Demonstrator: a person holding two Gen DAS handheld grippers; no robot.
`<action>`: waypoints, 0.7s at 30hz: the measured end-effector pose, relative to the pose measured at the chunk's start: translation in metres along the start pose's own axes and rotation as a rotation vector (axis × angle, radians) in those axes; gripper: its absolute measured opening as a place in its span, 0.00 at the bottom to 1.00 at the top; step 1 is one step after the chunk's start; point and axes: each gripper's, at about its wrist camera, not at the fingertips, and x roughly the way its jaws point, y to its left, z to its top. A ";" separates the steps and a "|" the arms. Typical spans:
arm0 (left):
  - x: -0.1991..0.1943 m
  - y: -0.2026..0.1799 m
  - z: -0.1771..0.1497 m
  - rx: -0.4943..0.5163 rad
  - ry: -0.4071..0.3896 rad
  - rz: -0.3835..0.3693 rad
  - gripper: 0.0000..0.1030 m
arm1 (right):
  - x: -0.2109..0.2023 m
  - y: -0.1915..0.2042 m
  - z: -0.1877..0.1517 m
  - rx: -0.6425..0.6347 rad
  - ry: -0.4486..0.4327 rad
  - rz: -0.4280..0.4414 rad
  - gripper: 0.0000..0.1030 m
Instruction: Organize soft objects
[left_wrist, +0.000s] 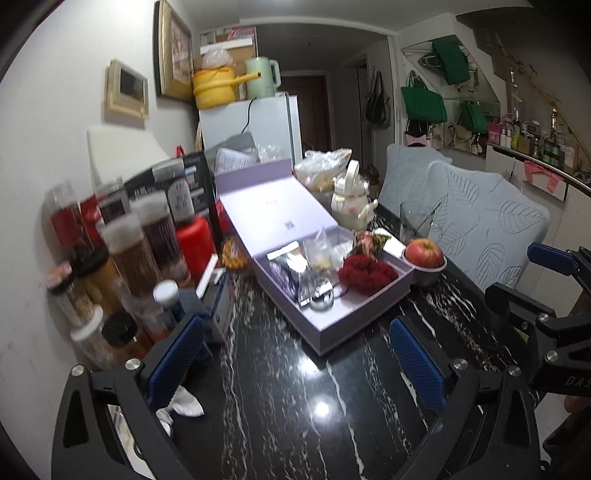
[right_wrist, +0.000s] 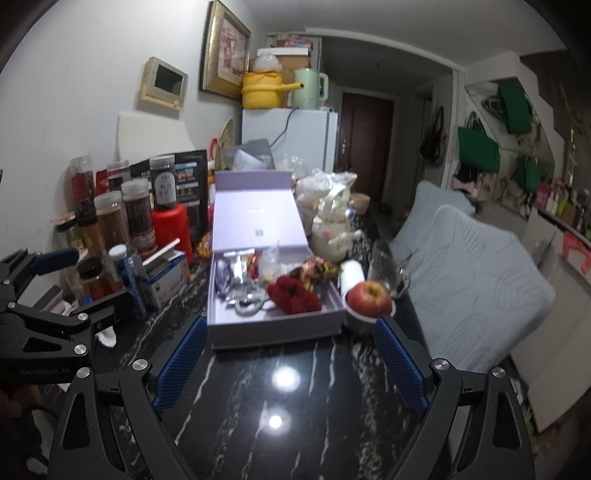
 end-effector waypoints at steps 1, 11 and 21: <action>0.001 -0.001 -0.003 -0.003 0.007 -0.003 1.00 | 0.001 0.001 -0.003 0.003 0.003 0.002 0.90; 0.011 -0.002 -0.024 -0.031 0.040 -0.006 1.00 | 0.007 0.008 -0.028 0.005 0.021 0.010 0.90; 0.017 -0.004 -0.026 -0.034 0.054 -0.019 1.00 | 0.014 0.010 -0.033 0.013 0.044 0.033 0.90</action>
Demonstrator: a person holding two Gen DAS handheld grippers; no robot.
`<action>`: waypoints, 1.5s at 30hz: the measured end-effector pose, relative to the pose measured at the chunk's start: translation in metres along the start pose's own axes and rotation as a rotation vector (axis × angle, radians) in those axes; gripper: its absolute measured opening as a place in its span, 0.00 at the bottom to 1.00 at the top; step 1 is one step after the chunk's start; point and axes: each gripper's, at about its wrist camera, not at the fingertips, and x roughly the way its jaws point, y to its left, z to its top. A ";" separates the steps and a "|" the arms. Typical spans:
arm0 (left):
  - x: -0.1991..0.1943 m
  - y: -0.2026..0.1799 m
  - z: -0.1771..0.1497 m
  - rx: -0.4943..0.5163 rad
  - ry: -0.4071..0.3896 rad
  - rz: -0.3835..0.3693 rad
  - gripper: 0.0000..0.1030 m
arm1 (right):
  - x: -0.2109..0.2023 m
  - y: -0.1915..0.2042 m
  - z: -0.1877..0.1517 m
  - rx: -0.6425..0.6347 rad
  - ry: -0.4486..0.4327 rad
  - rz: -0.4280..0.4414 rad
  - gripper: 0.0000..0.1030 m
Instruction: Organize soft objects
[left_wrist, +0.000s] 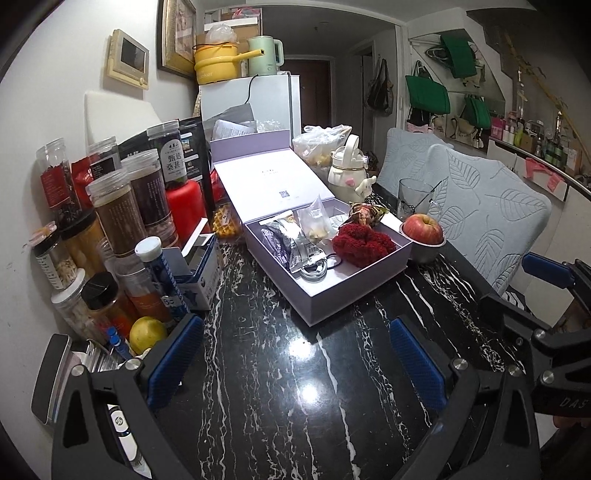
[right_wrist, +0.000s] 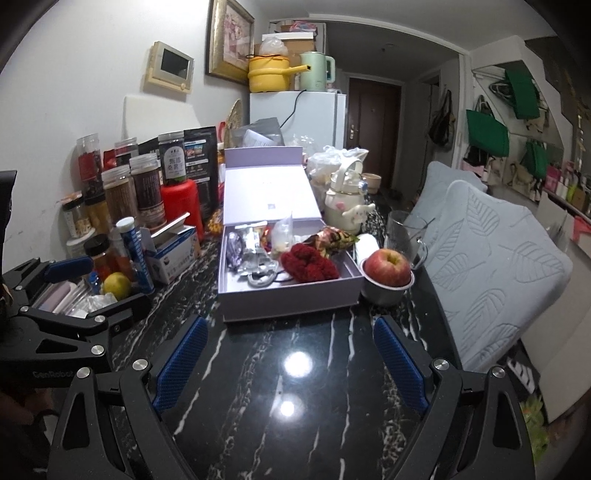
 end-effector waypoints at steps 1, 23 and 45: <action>0.000 0.000 0.000 0.001 0.000 0.000 1.00 | 0.000 0.000 0.000 0.000 0.001 0.001 0.90; 0.003 -0.007 0.003 0.022 0.000 -0.008 1.00 | 0.003 -0.003 -0.002 0.008 0.012 -0.004 0.90; 0.007 -0.009 0.005 0.031 0.012 -0.037 1.00 | 0.002 -0.006 -0.002 0.009 0.015 -0.022 0.90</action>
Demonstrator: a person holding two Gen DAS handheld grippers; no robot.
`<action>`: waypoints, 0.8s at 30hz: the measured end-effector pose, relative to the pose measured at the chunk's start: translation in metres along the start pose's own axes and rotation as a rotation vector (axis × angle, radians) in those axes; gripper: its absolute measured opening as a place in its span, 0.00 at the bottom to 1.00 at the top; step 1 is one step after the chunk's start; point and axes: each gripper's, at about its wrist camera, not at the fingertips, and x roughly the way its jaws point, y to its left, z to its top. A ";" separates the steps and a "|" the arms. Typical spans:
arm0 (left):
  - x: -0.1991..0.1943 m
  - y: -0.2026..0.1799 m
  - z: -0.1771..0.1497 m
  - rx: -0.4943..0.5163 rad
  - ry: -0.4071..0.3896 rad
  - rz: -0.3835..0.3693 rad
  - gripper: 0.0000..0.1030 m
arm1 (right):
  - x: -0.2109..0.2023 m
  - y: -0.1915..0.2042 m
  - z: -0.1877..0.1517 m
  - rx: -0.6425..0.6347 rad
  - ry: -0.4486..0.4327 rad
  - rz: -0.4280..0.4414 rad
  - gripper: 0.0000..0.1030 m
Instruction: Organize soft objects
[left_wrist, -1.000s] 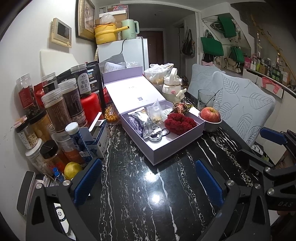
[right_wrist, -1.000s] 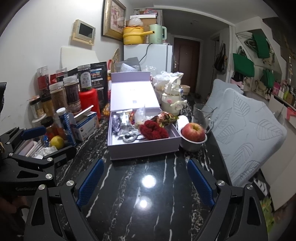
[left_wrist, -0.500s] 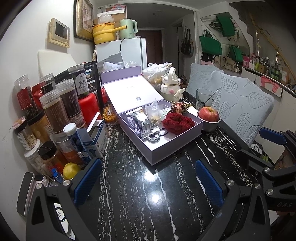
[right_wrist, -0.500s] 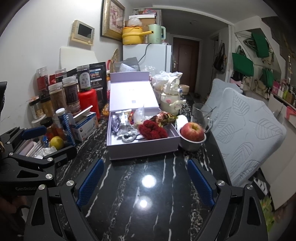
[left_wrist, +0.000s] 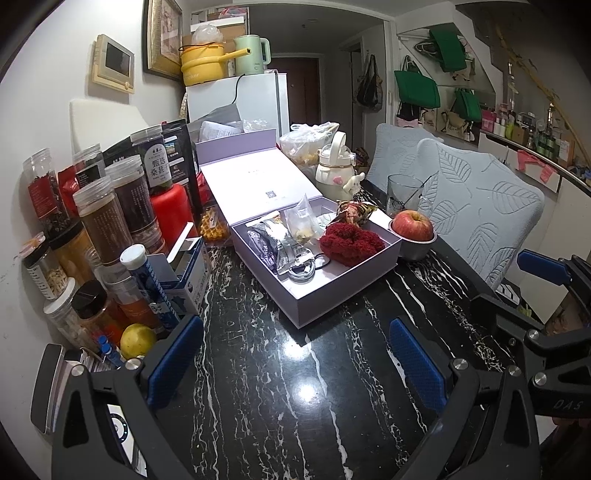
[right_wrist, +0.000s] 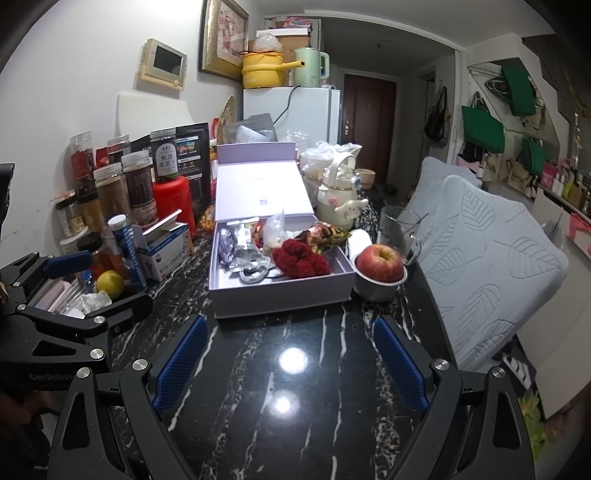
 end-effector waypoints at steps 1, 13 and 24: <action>0.000 0.000 0.000 0.001 0.000 -0.003 1.00 | 0.000 0.000 0.000 0.000 0.000 0.000 0.90; -0.001 -0.003 0.002 0.006 -0.001 -0.017 1.00 | -0.002 -0.005 0.000 0.005 0.002 -0.010 0.90; -0.002 -0.006 0.002 0.016 -0.004 -0.022 1.00 | -0.004 -0.008 -0.001 0.012 0.001 -0.020 0.90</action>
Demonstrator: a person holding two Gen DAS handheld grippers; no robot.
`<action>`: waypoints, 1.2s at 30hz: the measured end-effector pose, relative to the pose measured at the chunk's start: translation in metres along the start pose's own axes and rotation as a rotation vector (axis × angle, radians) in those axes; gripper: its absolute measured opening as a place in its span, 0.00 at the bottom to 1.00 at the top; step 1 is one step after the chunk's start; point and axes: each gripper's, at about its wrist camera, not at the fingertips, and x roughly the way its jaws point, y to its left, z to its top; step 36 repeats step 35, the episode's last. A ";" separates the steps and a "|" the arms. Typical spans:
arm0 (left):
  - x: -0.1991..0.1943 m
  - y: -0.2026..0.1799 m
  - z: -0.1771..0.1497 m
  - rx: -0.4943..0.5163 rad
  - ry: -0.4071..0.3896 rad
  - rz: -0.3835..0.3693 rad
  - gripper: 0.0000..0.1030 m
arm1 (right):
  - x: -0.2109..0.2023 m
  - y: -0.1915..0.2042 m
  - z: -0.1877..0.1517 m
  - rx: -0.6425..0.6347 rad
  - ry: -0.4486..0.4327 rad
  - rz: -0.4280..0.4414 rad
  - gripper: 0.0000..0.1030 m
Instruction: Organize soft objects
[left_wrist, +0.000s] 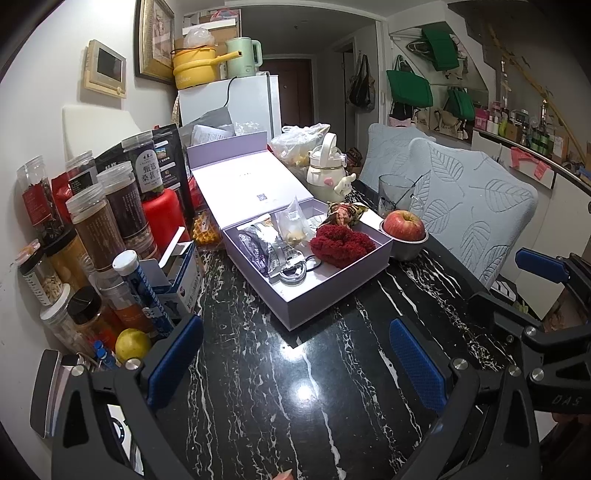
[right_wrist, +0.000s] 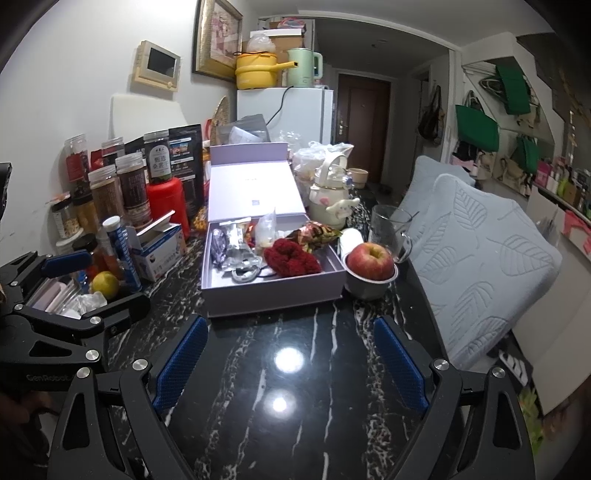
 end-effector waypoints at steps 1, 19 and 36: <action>0.000 0.000 0.000 -0.002 0.003 -0.004 1.00 | 0.000 0.000 0.000 0.001 0.000 -0.001 0.90; 0.000 -0.001 -0.001 -0.001 0.013 -0.015 1.00 | 0.004 -0.005 -0.003 0.010 0.019 -0.022 0.90; 0.007 0.001 -0.004 0.007 0.032 -0.013 1.00 | 0.008 -0.003 -0.004 0.010 0.032 -0.019 0.90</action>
